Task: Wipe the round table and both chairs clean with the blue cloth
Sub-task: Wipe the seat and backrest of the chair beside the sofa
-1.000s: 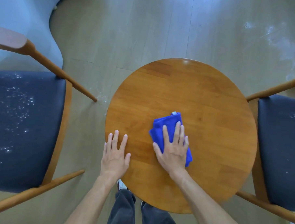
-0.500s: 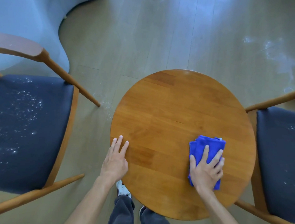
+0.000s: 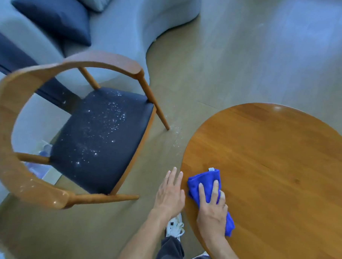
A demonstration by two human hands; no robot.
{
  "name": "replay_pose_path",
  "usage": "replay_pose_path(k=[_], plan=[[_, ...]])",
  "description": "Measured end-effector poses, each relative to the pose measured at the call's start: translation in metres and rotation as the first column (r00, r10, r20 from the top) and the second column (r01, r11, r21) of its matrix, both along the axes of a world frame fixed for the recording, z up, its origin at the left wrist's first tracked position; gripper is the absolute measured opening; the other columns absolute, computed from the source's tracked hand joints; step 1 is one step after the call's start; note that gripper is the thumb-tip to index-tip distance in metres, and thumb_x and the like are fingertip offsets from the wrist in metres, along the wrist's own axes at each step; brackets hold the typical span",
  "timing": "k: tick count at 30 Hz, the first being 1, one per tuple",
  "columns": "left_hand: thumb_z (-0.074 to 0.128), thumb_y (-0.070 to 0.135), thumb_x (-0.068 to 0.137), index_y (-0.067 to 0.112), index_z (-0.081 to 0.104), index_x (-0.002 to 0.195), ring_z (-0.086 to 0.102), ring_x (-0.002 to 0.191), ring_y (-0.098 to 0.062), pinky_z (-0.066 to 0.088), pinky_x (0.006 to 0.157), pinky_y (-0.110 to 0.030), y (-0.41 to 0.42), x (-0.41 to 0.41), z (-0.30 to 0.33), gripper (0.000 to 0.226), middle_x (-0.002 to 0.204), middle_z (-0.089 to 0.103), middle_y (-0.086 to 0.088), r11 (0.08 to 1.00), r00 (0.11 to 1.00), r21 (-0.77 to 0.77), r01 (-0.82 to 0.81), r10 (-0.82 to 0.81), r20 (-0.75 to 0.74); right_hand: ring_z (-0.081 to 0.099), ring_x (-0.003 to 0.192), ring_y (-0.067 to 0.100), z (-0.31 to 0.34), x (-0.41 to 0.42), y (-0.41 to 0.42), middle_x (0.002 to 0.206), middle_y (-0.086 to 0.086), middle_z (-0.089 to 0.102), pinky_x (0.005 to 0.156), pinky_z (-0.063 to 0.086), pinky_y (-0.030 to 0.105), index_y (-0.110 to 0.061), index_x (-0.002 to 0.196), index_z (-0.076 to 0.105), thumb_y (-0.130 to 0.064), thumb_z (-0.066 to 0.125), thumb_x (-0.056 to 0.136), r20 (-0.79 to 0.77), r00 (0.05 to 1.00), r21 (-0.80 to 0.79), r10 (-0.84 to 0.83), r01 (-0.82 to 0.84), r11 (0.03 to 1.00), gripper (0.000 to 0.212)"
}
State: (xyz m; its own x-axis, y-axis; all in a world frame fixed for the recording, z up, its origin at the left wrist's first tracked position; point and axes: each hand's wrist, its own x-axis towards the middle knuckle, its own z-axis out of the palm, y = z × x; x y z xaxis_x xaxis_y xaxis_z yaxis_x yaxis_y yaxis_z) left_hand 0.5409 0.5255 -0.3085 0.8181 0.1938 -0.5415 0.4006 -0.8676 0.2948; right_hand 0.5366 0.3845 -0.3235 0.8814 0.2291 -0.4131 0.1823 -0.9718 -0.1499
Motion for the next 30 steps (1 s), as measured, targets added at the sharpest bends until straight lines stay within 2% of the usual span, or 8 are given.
replay_pose_path(k=[3, 5, 7, 8, 10, 12, 20, 30], plan=[[0.032, 0.027, 0.101, 0.019, 0.006, 0.154, -0.006, 0.149, -0.015, 0.013, 0.120, -0.036, 0.027, -0.008, 0.016, 0.060, 0.162, -0.010, 0.003, 0.998, 0.999, 0.046, -0.044, 0.045, -0.014, 0.064, 0.080, 0.048, 0.013, 0.003, 0.008, 0.118, 0.036, 0.059, 0.046, 0.050, 0.041, -0.007, 0.107, 0.073, 0.008, 0.038, 0.072, -0.022, 0.998, 0.028, 0.061, -0.061, 0.998, 0.051], [0.031, 0.028, 0.101, 0.019, 0.005, 0.154, -0.007, 0.149, -0.017, 0.011, 0.121, -0.037, 0.044, -0.011, 0.028, 0.060, 0.162, -0.010, 0.002, 0.994, 0.996, 0.072, -0.081, 0.083, -0.024, 0.063, 0.071, 0.048, 0.019, 0.004, 0.011, 0.111, 0.037, 0.061, 0.042, 0.049, 0.042, -0.004, 0.100, 0.074, 0.015, 0.065, 0.057, 0.036, 0.999, 0.044, 0.026, -0.028, 0.999, 0.049], [0.031, 0.029, 0.101, 0.018, 0.003, 0.154, -0.007, 0.149, -0.018, 0.007, 0.121, -0.038, 0.061, -0.014, 0.039, 0.061, 0.162, -0.010, 0.000, 0.988, 0.992, 0.101, -0.119, 0.122, -0.020, 0.062, 0.070, 0.048, 0.029, 0.005, 0.019, 0.113, 0.036, 0.061, 0.043, 0.049, 0.044, -0.003, 0.103, 0.074, 0.017, 0.079, 0.039, 0.027, 1.000, 0.070, 0.014, -0.015, 0.997, 0.067], [0.031, 0.029, 0.102, 0.018, 0.003, 0.154, -0.007, 0.149, -0.018, 0.006, 0.121, -0.038, 0.070, -0.016, 0.045, 0.061, 0.162, -0.010, 0.000, 0.984, 0.991, 0.114, -0.134, 0.136, -0.012, 0.061, 0.079, 0.046, 0.037, 0.006, 0.026, 0.122, 0.035, 0.056, 0.052, 0.051, 0.045, -0.005, 0.114, 0.069, 0.013, 0.080, 0.046, 0.000, 1.000, 0.073, 0.013, -0.013, 0.997, 0.070], [0.031, 0.030, 0.101, 0.018, 0.003, 0.154, -0.006, 0.149, -0.019, 0.005, 0.122, -0.038, 0.090, -0.021, 0.054, 0.061, 0.162, -0.009, -0.001, 0.980, 0.988, 0.121, -0.155, 0.155, 0.007, 0.051, 0.111, 0.036, 0.051, 0.003, 0.045, 0.150, 0.026, 0.029, 0.080, 0.048, 0.041, -0.016, 0.144, 0.040, -0.005, 0.063, 0.079, -0.002, 0.999, 0.062, 0.039, -0.039, 0.997, 0.070], [0.031, 0.030, 0.101, 0.017, 0.004, 0.154, -0.004, 0.149, -0.019, 0.006, 0.121, -0.039, 0.115, -0.028, 0.064, 0.061, 0.162, -0.007, -0.001, 0.978, 0.985, 0.117, -0.174, 0.172, 0.028, 0.036, 0.127, 0.027, 0.062, 0.000, 0.070, 0.158, 0.015, 0.007, 0.095, 0.039, 0.032, -0.023, 0.152, 0.016, -0.012, 0.044, 0.090, -0.014, 1.000, 0.090, 0.022, -0.020, 0.996, 0.069], [0.033, 0.027, 0.101, 0.015, 0.008, 0.153, 0.002, 0.149, -0.022, 0.011, 0.120, -0.042, 0.257, -0.083, 0.123, 0.059, 0.162, -0.001, -0.003, 0.966, 0.968, 0.126, -0.224, 0.206, 0.141, 0.038, 0.125, 0.038, 0.142, -0.021, 0.231, 0.154, 0.020, 0.018, 0.098, 0.038, 0.043, -0.014, 0.146, 0.035, 0.000, 0.048, 0.086, 0.091, 0.996, 0.299, -0.017, -0.011, 0.954, 0.063], [0.029, 0.033, 0.101, 0.020, 0.006, 0.154, 0.000, 0.149, -0.024, 0.007, 0.120, -0.043, 0.420, -0.108, 0.168, 0.059, 0.163, -0.001, -0.002, 0.945, 0.968, 0.235, -0.229, 0.194, 0.162, 0.037, 0.127, 0.035, 0.192, -0.013, 0.375, 0.156, 0.018, 0.017, 0.100, 0.038, 0.042, -0.016, 0.147, 0.033, -0.005, 0.045, 0.091, 0.201, 0.976, 0.291, 0.087, -0.145, 0.946, 0.058]])
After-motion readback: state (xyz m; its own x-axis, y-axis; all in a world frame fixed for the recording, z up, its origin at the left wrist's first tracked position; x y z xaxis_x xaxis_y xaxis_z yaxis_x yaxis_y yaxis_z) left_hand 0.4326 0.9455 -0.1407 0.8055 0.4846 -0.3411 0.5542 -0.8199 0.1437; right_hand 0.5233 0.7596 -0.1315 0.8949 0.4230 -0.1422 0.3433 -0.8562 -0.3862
